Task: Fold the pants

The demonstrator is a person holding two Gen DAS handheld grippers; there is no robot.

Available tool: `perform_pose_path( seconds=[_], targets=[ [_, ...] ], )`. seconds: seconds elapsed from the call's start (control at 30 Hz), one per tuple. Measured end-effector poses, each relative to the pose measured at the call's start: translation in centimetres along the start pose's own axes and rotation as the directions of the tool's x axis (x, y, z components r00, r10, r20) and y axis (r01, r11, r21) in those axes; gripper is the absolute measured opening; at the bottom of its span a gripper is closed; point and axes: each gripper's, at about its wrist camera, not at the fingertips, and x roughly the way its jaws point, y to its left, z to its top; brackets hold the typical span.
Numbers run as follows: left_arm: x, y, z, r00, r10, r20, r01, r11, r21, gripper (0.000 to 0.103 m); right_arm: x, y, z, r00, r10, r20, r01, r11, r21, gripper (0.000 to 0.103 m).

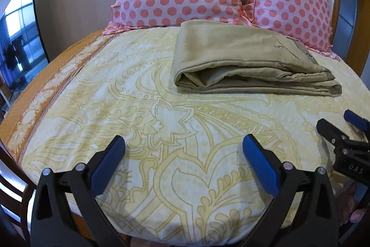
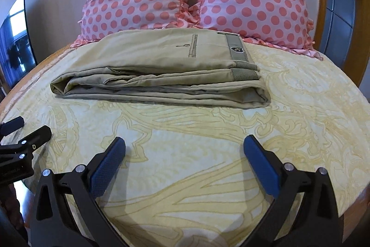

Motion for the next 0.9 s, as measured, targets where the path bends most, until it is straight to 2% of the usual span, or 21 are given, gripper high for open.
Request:
perform_pose_path(
  seconds=[0.27,0.9],
  targets=[
    [-0.1,-0.2,-0.7,0.998,-0.032,0.055,0.03,0.999,0.035,0.101,-0.9,0.6,-1.4,0.996,-0.062,0.071,0.059,0.998,0.035,0.102],
    [-0.1,-0.2,-0.8,0.997,-0.028,0.07,0.026,0.999,0.026,0.101,-0.9,0.8,-1.5,0.995,-0.065,0.073,0.062,0.997,0.037,0.102]
  ],
)
